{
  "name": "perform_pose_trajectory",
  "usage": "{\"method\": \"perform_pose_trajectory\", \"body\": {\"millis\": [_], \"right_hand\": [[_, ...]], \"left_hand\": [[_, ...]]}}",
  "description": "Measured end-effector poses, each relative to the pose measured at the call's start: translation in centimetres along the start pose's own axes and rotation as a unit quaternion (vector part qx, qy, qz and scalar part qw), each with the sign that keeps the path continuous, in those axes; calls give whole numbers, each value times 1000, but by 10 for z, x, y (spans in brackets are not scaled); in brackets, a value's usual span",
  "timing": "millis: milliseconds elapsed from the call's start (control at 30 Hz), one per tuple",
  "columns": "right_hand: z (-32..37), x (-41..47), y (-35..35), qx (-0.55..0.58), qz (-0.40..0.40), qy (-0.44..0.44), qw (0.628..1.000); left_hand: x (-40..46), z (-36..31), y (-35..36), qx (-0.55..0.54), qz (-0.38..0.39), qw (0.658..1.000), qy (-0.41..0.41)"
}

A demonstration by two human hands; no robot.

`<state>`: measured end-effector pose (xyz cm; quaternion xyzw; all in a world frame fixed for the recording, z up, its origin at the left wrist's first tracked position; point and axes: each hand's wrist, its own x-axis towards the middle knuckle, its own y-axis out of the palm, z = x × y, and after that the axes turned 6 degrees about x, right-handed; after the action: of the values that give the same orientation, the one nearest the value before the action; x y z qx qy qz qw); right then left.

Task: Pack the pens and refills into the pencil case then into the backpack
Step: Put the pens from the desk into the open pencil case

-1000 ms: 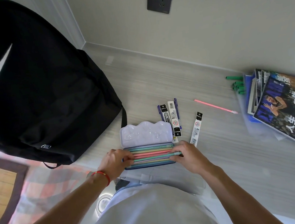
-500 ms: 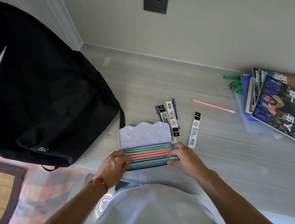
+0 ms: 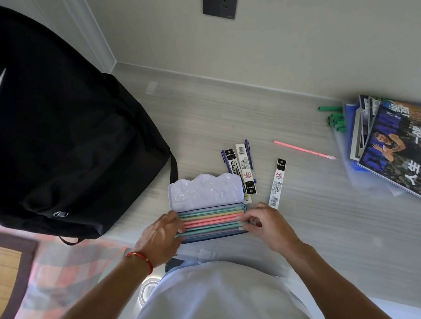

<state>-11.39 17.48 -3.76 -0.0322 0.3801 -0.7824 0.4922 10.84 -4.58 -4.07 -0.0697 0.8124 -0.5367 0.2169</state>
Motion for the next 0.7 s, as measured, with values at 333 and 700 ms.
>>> {"method": "perform_pose_trajectory", "body": {"millis": [333,700], "right_hand": [[-6,6,-13,35,-108,-11,993],[-79,78,-117,-43,-160,210,964]], "left_hand": [[3,-8,-11,-15,-36,999,-17],[54,-67,-34,-28,-120,986,-109]]}}
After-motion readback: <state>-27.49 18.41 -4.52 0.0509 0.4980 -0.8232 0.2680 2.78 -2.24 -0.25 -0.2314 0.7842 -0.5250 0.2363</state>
